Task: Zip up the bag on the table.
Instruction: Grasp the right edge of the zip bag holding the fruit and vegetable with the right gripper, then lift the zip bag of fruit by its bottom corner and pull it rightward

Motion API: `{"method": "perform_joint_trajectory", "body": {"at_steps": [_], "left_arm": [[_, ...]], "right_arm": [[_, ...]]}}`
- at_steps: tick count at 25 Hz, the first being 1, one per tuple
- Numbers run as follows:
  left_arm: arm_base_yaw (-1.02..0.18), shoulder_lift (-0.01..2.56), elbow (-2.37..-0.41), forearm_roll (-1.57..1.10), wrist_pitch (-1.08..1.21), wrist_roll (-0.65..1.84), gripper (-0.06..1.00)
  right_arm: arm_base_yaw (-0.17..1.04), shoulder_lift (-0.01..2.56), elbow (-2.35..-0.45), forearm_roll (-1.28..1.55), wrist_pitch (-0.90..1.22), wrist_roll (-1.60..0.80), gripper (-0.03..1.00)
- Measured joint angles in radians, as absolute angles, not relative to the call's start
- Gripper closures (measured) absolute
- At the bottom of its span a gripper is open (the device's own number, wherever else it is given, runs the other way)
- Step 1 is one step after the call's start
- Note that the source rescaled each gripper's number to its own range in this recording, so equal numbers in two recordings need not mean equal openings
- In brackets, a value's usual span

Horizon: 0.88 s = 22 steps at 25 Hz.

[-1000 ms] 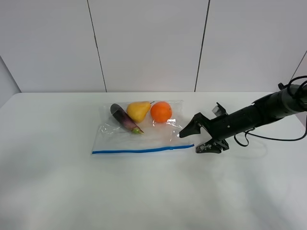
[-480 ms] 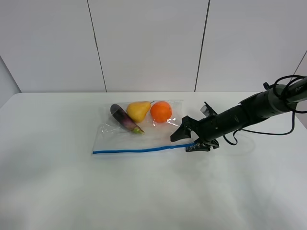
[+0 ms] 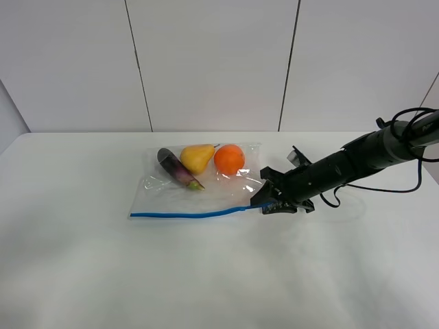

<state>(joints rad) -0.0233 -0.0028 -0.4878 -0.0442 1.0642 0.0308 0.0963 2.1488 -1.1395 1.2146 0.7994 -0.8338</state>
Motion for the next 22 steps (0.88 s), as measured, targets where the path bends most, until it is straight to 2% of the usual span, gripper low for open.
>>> {"method": "perform_joint_trajectory", "body": {"at_steps": [3,8,10,22], "left_arm": [[-0.023,-0.003,-0.488,-0.044,1.064,0.031,-0.06],[-0.023,-0.003,-0.488,-0.044,1.064,0.031,-0.06],[-0.023,-0.003,-0.488,-0.044,1.064,0.031,-0.06],[-0.023,-0.003,-0.488,-0.044,1.064,0.031,-0.06]], "right_arm": [[0.096,2.149,-1.14,1.215,0.796,-0.834,0.62],[0.096,2.149,-1.14,1.215,0.796,-0.833,0.89],[0.096,2.149,-1.14,1.215,0.796,-0.833,0.95],[0.096,2.105,-1.14,1.264,0.879,-0.834,0.97]]}}
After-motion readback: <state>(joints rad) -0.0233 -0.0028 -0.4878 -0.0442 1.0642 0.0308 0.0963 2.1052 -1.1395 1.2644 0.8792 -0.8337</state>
